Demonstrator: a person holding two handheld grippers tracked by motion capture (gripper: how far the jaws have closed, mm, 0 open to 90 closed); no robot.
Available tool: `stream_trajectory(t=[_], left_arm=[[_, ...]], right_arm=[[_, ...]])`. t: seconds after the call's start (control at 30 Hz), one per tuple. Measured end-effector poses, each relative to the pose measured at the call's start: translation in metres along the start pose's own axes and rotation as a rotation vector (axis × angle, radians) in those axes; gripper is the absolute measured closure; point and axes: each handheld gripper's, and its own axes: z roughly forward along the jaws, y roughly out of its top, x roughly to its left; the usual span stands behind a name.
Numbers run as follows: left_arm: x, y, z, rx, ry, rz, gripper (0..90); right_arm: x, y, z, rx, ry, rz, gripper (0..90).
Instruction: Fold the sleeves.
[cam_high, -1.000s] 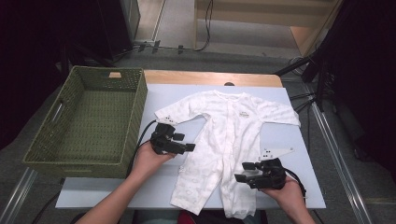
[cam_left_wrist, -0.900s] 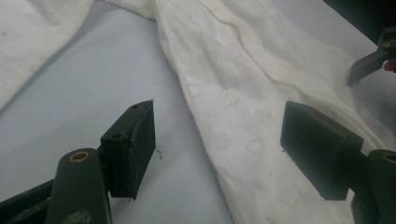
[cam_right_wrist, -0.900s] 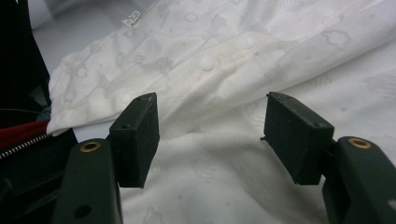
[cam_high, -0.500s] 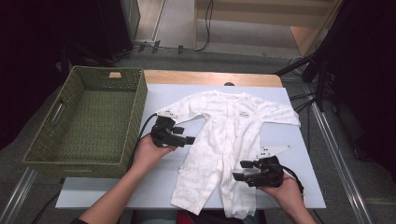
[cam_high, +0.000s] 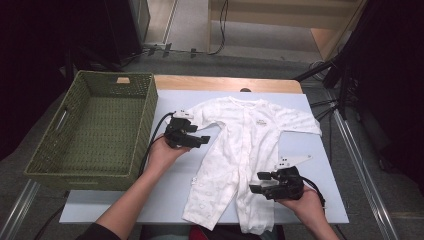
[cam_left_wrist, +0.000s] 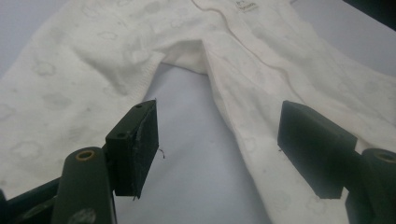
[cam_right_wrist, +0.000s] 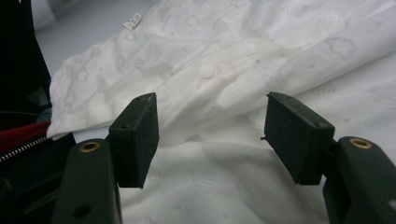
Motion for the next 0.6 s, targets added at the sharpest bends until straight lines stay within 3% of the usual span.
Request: stream_trajectory(t=[0.23,0.37,0.6], left_arm=[[0.013,0.002,0.007,0.018,-0.013,-0.095,29.0],[0.019,0.005,0.012,0.051,0.014,-0.08,26.9],[0.026,0.008,0.014,0.039,0.024,-0.083,27.0]], right_arm=[[0.0,0.0,0.0,-0.003,0.002,0.002,33.7],[0.0,0.0,-0.001,-0.003,0.003,0.003,33.7],[0.0,-0.001,-0.002,-0.004,-0.001,0.004,33.8]])
